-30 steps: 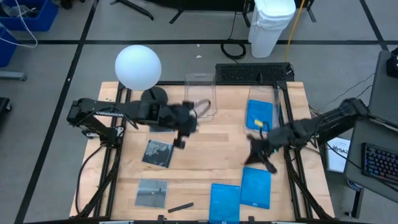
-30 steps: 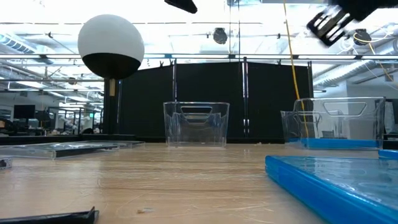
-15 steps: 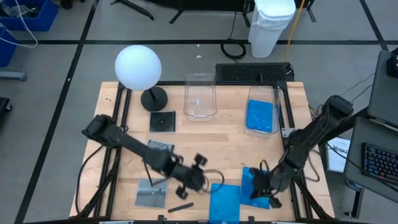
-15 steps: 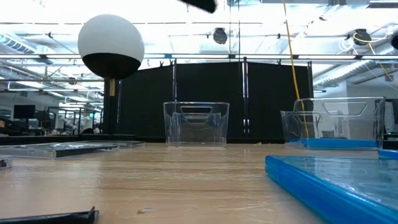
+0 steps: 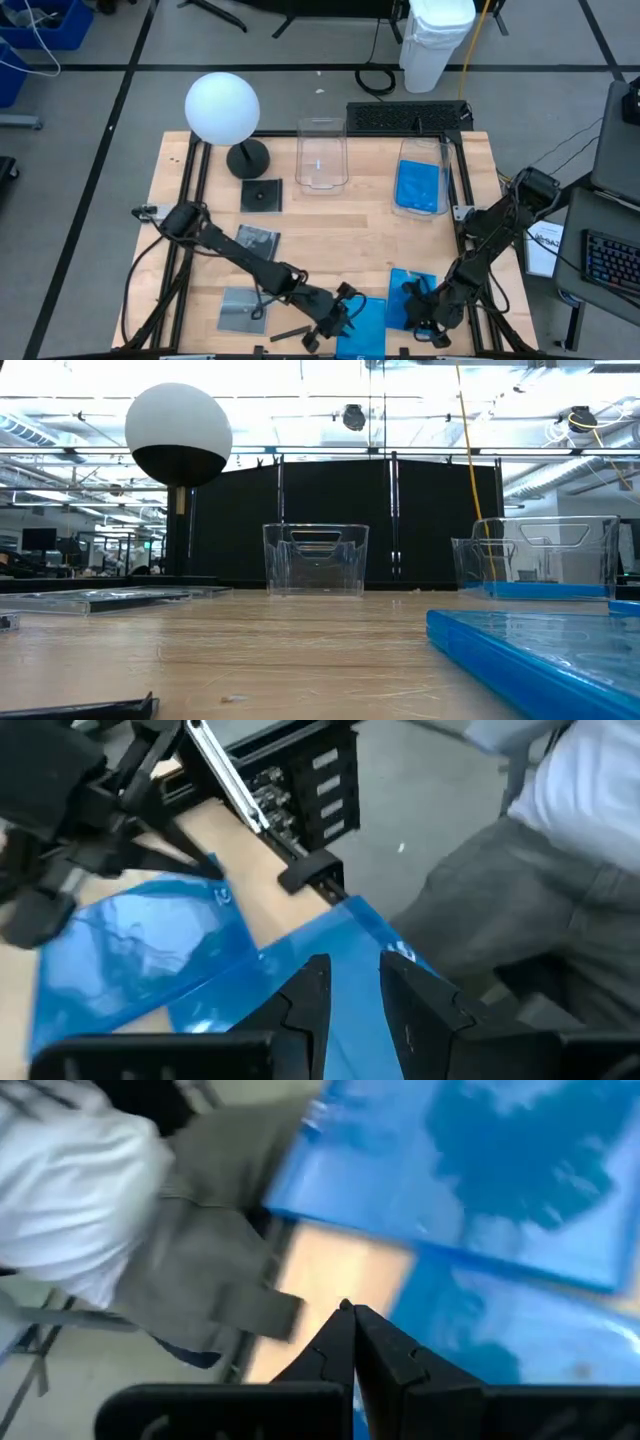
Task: Pick & place jewel cases by type
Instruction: Adjust the blue CD cases on the table
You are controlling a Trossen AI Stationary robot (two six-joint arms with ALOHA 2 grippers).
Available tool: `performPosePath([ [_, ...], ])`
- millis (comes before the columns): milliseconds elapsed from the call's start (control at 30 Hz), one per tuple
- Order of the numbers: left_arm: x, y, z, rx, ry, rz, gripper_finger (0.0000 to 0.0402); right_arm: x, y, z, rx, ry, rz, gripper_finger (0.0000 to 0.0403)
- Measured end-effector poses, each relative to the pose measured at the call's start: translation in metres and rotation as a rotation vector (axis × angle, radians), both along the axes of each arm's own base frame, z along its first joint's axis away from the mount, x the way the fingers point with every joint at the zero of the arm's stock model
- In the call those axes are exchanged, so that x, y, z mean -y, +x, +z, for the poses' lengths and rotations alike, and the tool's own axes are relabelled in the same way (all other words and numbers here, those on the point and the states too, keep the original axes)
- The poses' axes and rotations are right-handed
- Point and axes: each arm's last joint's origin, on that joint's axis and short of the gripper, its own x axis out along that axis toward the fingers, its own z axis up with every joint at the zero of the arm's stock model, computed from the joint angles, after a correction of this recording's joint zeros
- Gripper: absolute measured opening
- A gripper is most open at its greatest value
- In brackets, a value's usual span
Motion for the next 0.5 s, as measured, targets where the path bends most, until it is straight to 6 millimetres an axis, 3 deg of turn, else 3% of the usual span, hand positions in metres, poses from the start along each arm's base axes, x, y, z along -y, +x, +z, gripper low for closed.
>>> performPosePath([
  [333,-0.027,0.024,-0.063,-0.186,-0.080,0.158,0.0097,0.017,-0.013,-0.016,-0.212,-0.147,-0.178,0.0000],
  [500,-0.038,0.027,-0.075,-0.272,-0.110,0.207,0.0097,0.024,-0.012,-0.018,-0.235,-0.198,-0.232,0.0000],
])
